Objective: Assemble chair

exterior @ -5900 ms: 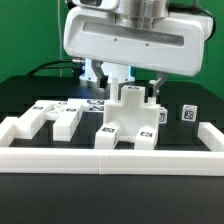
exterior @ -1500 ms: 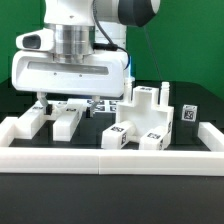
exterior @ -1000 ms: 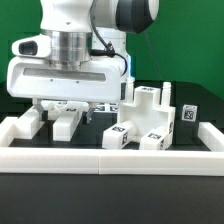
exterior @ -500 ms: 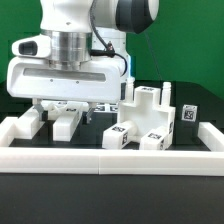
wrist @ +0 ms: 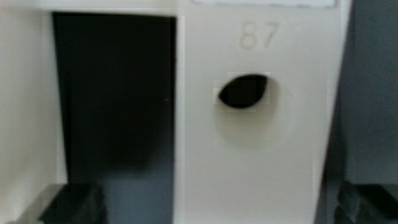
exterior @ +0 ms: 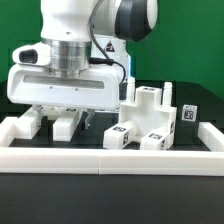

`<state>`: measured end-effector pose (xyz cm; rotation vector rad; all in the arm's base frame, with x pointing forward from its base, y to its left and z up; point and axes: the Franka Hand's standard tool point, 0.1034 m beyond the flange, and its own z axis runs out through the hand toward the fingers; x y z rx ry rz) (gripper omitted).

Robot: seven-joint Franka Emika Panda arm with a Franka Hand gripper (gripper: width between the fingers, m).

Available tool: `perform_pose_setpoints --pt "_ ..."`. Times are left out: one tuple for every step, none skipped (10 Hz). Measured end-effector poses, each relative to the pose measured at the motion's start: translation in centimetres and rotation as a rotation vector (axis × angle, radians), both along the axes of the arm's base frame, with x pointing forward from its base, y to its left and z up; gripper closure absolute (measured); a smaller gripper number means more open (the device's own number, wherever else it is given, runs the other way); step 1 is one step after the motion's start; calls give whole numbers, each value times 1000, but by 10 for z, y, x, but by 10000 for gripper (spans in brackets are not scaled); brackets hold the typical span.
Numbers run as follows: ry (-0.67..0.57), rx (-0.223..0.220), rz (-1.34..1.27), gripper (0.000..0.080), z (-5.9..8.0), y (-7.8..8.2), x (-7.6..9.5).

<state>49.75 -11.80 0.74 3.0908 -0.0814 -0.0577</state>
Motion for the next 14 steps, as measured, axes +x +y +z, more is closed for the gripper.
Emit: perform_pose_setpoints --pt "2 0 0 151 -1 0 -1" --pt "2 0 0 151 -1 0 -1" --pt "2 0 0 151 -1 0 -1" --pt "2 0 0 263 -1 1 -1" --pt "2 0 0 400 -1 1 -1" --pt "3 1 2 400 -1 1 -1" --pt "3 1 2 513 -1 2 -1" --pt "3 1 2 513 -1 2 -1" --pt "3 1 2 513 -1 2 -1" --pt "3 1 2 513 -1 2 -1" --pt "3 1 2 513 -1 2 -1" --pt "3 1 2 513 -1 2 -1" --pt "2 2 1 512 0 2 0" --pt "0 4 0 511 2 2 1"
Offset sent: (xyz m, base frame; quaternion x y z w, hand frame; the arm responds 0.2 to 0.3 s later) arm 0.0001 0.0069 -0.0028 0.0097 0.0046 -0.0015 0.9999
